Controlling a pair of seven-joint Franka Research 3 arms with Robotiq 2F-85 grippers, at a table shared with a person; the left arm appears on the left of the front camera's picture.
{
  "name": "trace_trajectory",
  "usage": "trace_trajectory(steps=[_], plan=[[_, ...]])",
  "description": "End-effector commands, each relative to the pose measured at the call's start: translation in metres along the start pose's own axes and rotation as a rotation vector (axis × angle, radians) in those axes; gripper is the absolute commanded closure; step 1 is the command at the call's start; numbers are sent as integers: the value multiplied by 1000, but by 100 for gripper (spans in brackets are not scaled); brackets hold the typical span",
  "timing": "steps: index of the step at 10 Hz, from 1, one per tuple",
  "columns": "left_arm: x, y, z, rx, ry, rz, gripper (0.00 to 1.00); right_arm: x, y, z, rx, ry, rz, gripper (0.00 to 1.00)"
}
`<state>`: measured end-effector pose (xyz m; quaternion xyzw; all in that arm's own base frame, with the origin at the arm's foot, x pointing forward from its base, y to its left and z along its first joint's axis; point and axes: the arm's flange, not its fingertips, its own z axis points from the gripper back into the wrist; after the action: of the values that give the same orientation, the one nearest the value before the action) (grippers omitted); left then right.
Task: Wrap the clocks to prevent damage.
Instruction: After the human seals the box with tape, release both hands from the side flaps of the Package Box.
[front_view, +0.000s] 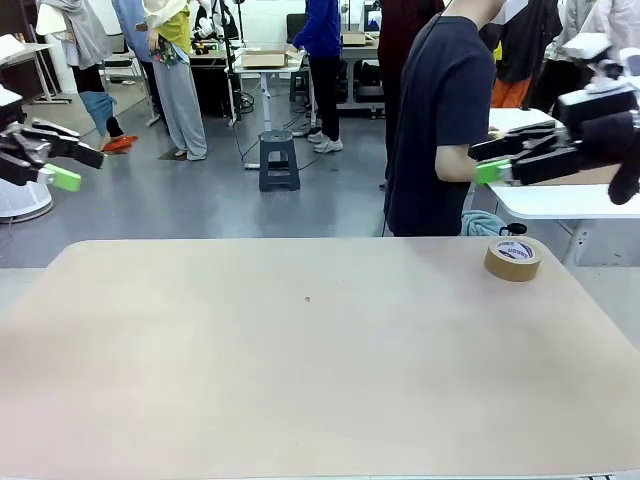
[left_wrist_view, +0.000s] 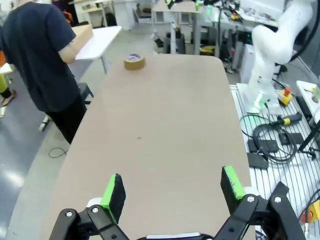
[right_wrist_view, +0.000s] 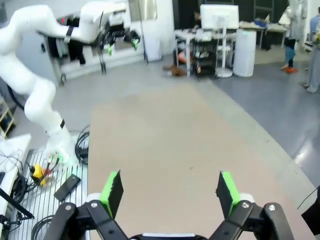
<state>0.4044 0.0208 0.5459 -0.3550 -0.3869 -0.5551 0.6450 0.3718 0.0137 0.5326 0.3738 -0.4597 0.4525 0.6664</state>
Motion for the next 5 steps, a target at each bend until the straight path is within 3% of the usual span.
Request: trace_trajectory(steps=[1,4,5], plan=[[-17,-12,21,86,-53,24,0,-27,3,8,-20,-31,-31,0],[-26,-14,48,187,-28,66,0,-36,1,13,-19,-24,-63,0],[-29,-10,44,118,-38,60,0,-34,0,25,-30,-20,-63,0]])
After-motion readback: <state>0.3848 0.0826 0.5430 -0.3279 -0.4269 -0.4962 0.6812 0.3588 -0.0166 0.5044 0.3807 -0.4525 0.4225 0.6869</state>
